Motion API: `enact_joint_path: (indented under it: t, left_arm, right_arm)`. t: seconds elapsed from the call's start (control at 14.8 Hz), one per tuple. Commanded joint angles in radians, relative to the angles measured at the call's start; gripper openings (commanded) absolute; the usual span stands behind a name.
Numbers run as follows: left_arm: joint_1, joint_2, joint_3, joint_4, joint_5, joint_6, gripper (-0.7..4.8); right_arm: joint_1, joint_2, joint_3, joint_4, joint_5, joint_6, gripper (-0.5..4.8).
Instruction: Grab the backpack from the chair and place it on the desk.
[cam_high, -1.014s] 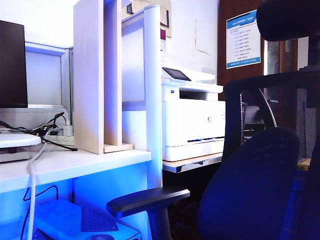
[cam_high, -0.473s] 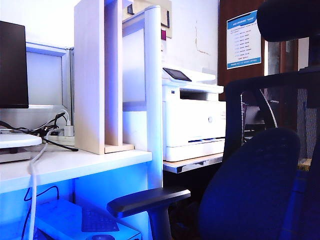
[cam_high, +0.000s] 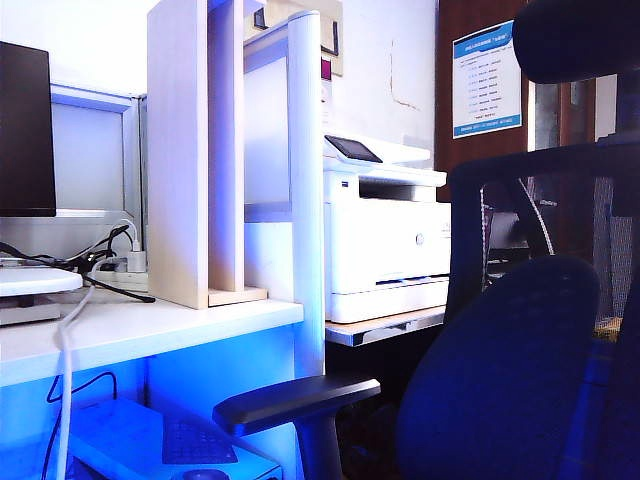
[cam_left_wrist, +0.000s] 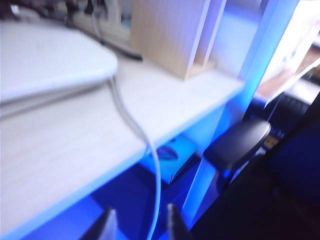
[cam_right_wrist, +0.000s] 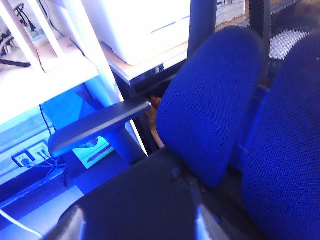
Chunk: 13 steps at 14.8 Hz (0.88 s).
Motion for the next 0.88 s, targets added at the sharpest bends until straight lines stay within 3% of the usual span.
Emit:
enact_joint_path:
  t: [0.07, 0.2, 0.88]
  left_arm:
    - [0.000, 0.000, -0.056, 0.017, -0.002, -0.002, -0.05]
    - [0.000, 0.001, -0.077, 0.018, -0.010, 0.020, -0.05]
    - [0.000, 0.000, -0.076, 0.018, -0.005, 0.016, -0.05]
  right_arm:
    - [-0.001, -0.003, 0.002, -0.016, -0.002, -0.022, 1.33]
    - [0.000, -0.003, 0.002, -0.020, -0.002, -0.022, -0.03]
    - [-0.001, -0.003, 0.002, -0.018, -0.002, -0.021, -0.05]
